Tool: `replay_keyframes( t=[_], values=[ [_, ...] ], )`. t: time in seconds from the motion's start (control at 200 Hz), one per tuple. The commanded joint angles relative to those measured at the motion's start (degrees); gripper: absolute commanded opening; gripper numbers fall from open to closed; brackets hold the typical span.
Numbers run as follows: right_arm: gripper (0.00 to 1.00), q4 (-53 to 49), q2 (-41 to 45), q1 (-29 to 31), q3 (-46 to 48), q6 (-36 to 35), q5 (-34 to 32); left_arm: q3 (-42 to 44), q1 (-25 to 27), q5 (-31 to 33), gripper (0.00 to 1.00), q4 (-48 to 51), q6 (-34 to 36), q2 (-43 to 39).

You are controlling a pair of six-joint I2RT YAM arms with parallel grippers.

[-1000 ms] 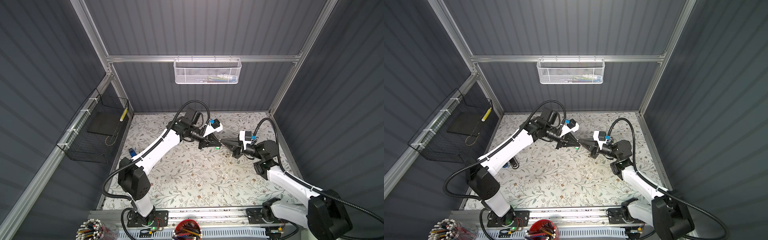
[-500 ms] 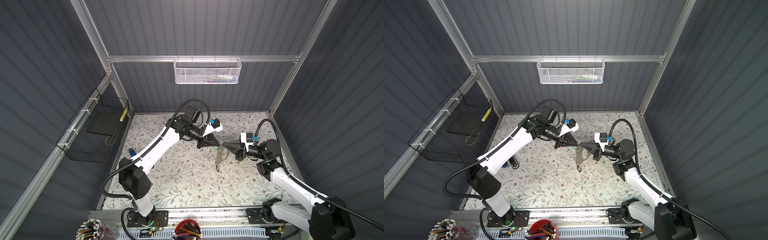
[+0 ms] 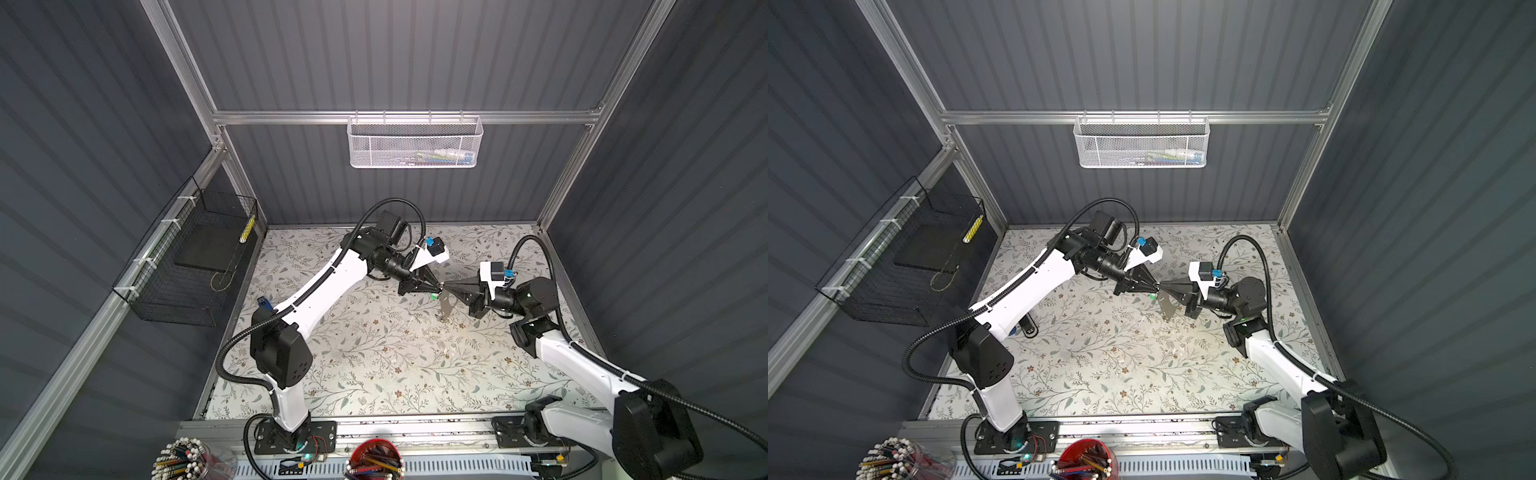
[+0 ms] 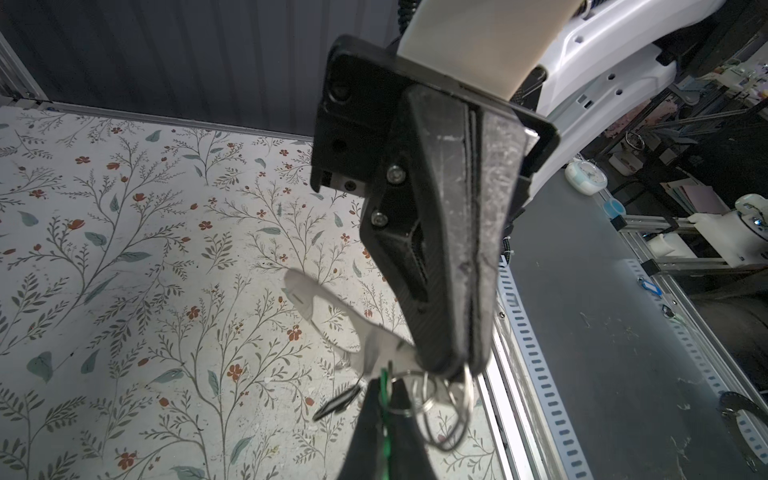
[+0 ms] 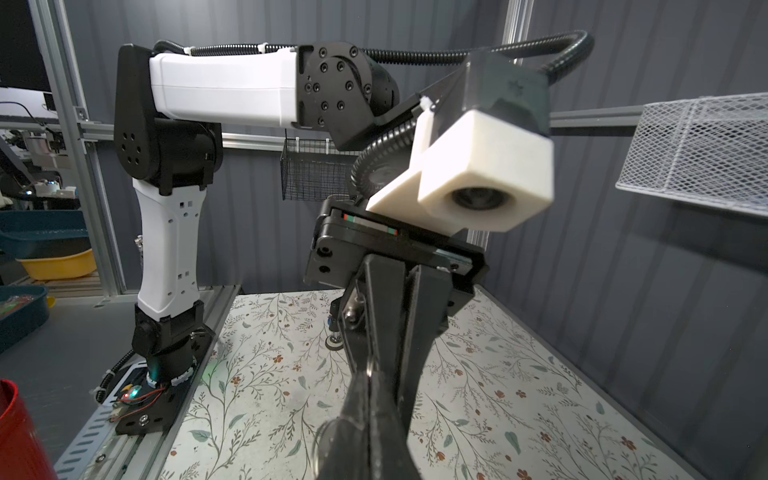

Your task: Put the keys on the keyring

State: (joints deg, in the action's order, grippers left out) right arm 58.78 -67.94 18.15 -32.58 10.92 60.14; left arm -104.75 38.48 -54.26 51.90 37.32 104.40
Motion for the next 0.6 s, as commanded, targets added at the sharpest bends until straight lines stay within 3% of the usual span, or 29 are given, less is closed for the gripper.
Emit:
replay_keyframes(
  t=[0.0,0.32,0.365,0.425,0.535,0.595],
  values=[
    [0.0,6.6,-1.0,0.5,0.4,3.2,0.1,-2.2,1.7,-2.8,0.0,-0.4,-0.2,0.3],
    [0.0,7.3,-1.0,0.9,1.3,2.8,0.0,1.8,2.1,-3.1,0.0,-12.3,-8.1,-1.2],
    [0.0,8.7,-1.0,0.9,1.7,3.5,-0.3,1.8,2.1,-2.5,0.19,-12.6,-8.6,-1.1],
    [0.0,10.0,-1.0,0.8,2.3,4.1,-0.8,2.7,2.0,-0.4,0.25,-12.7,-8.3,-2.1],
    [0.0,9.7,-0.5,0.8,2.5,3.7,-0.9,10.4,0.1,4.8,0.46,-19.5,-11.3,-8.1],
    [0.0,9.1,-0.2,0.5,2.5,3.2,-0.9,16.2,-1.5,7.9,0.49,-23.7,-12.3,-12.5]
  ],
)
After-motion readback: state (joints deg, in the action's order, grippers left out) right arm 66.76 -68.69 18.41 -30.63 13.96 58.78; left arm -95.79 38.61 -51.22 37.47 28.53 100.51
